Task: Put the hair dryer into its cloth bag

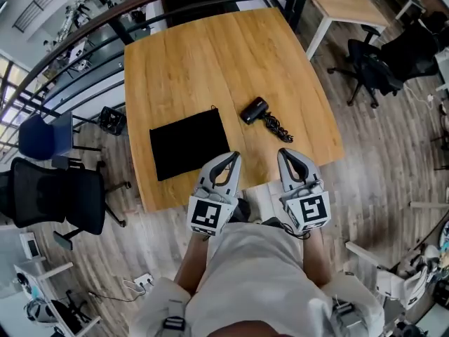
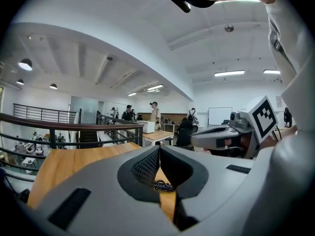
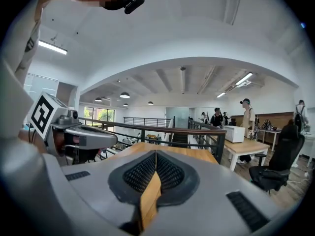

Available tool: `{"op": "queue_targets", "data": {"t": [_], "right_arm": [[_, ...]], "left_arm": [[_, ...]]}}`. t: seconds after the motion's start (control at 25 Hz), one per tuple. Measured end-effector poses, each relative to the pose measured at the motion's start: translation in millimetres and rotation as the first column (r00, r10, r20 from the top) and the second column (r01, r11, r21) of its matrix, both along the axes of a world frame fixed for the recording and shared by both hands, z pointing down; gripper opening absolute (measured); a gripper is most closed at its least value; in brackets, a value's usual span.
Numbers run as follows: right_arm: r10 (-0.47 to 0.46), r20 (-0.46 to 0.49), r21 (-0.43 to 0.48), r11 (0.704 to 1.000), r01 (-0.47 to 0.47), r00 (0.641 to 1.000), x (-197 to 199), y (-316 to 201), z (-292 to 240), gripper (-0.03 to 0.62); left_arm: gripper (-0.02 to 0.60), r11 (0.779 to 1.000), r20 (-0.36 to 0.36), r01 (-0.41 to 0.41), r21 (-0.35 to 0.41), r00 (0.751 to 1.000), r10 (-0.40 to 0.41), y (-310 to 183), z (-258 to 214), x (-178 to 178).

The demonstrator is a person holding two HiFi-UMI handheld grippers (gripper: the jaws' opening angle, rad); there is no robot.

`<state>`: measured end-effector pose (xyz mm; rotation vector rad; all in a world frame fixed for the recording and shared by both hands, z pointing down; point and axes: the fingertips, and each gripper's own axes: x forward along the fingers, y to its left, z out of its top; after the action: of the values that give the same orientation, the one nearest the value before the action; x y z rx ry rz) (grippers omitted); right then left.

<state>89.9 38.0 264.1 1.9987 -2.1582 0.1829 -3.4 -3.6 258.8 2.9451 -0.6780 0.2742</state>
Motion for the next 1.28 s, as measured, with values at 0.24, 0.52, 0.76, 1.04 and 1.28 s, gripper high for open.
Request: {"op": "queue_targets", "data": {"t": [0.24,0.52,0.76,1.04,1.28], "right_arm": [[0.077,-0.024,-0.086,0.993,-0.079,0.997,21.3,-11.0,38.6,0.020],[0.067,-0.045,-0.225,0.972,-0.076,0.997,41.0,-24.4,93.0,0.021],[0.043,-0.071,-0.299,0.952,-0.062,0.997,59.8,-36.0,133.6,0.021],[-0.044,-0.044,-0.377,0.926,0.024,0.998,76.8,-53.6,178.4,0.021],[-0.100,-0.057,-0.445,0.893,0.064,0.993,87.8,-72.1,213.5,0.026]], "left_arm": [[0.020,0.994,0.016,-0.086,-0.061,0.996,0.087,-17.4,33.2,15.1],[0.020,0.986,0.066,-0.112,-0.124,0.990,0.121,-28.7,76.7,39.7],[0.020,0.980,0.099,-0.120,-0.159,0.986,0.137,-34.5,105.4,64.7],[0.020,0.972,0.145,-0.086,-0.221,0.982,0.120,-44.5,143.0,93.8],[0.021,0.961,0.179,-0.075,-0.267,0.976,0.126,-47.2,175.6,112.0]]}}
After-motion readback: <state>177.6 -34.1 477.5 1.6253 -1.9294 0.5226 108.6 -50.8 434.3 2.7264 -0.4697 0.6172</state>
